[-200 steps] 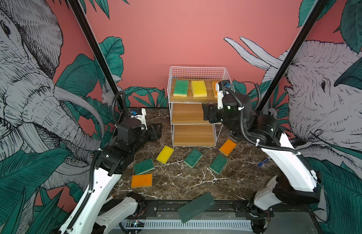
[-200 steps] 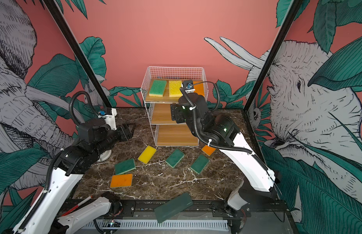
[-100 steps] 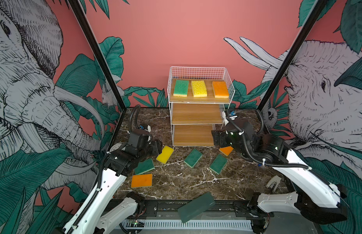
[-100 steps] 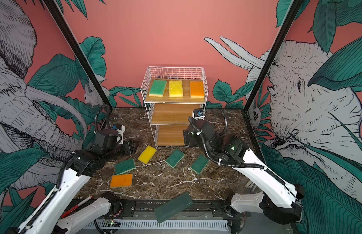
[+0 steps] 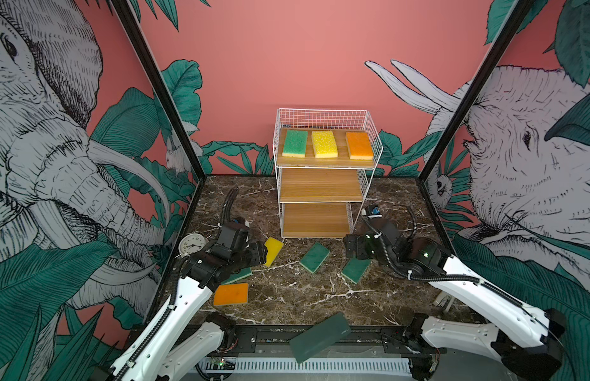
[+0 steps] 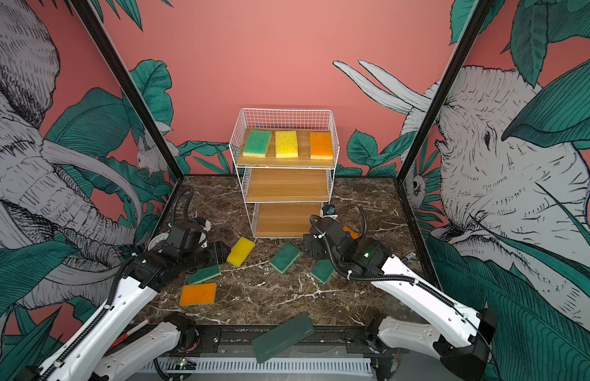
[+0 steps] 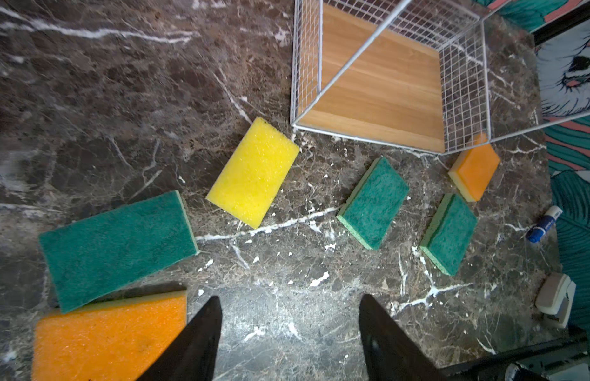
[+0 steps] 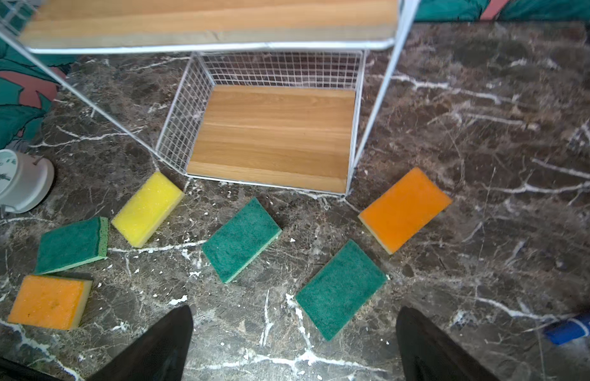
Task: Place and organize the cleaning sponges onto the shelf
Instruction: 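Lower the right gripper onto the green scouring pad near the shelf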
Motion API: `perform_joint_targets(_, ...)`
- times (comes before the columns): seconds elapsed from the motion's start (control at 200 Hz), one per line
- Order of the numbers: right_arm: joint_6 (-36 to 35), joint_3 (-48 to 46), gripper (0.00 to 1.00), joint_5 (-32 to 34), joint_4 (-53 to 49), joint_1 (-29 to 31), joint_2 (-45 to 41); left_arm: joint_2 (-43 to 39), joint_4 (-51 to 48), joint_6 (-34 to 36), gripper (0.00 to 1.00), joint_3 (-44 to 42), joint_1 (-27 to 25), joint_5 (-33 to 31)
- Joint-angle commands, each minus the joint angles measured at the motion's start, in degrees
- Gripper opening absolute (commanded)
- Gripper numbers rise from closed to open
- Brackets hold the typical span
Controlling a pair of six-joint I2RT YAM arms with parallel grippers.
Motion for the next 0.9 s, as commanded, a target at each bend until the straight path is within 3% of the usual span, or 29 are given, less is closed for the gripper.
perform_joint_targets(0.0,5.4,-6.1,0.99,-7.1,6.1,-3.8,-2.5,-0.1,5.3,-0.1,0.67,-2.3,-0.9,4.0)
perform_joint_targets(0.085,7.6,-12.0,0.99,-8.4,10.2,-4.7,-5.3,-0.9,8.4,-0.4,0.67,-4.5,-2.9,3.5)
perform_joint_targets(0.195,10.8,-15.9,0.98,-6.6,8.3,-5.1,-6.0,-1.8,11.5,-1.7,0.67,-7.3,-4.3,3.1)
perform_joint_targets(0.53,18.0,-20.0,0.97,-2.6,2.6,-5.1,3.8,1.8,12.8,-1.5,0.67,-6.9,-4.4,2.8)
perform_joint_targets(0.895,17.8,-21.3,0.94,-10.6,14.2,-5.1,13.8,4.7,14.0,-3.7,0.67,-6.4,-4.5,2.9)
